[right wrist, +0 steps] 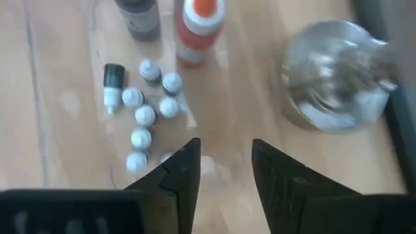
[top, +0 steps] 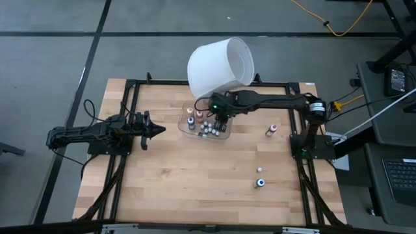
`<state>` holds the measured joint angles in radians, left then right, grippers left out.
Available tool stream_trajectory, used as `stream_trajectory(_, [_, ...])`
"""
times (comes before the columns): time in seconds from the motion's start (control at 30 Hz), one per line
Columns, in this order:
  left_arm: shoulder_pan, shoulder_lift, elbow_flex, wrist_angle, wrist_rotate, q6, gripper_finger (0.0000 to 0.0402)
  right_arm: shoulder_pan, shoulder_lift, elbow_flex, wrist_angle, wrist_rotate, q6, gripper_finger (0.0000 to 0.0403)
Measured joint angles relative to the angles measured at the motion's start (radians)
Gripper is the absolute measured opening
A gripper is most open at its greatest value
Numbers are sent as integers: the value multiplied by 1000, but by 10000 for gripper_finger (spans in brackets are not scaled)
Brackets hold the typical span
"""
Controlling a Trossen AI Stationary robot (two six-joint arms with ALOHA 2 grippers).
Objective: Pick & Place food coloring
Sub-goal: Put the small red food coloring bottle into the container
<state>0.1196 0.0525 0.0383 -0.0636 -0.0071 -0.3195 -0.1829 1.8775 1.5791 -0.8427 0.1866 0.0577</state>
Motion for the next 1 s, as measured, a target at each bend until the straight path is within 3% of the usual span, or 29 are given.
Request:
stream_trajectory(0.23, [0, 0, 0, 0, 0, 0, 15, 109, -150, 1, -282, 247, 172, 129])
stream_trajectory(0.33, [0, 0, 0, 0, 0, 0, 15, 157, -209, 1, -422, 293, 277, 127])
stream_trajectory(0.5, [0, 0, 0, 0, 0, 0, 15, 258, -288, 1, -564, 266, 397, 125])
stream_trajectory(0.63, [0, 0, 0, 0, 0, 0, 15, 389, -337, -31, -570, 283, 449, 125])
stream_trajectory(0.83, [0, 0, 0, 0, 0, 0, 15, 562, -423, -287, -462, 198, 659, 125])
stream_trajectory(1.0, [0, 0, 0, 0, 0, 0, 15, 637, -483, -498, -247, 38, 808, 126])
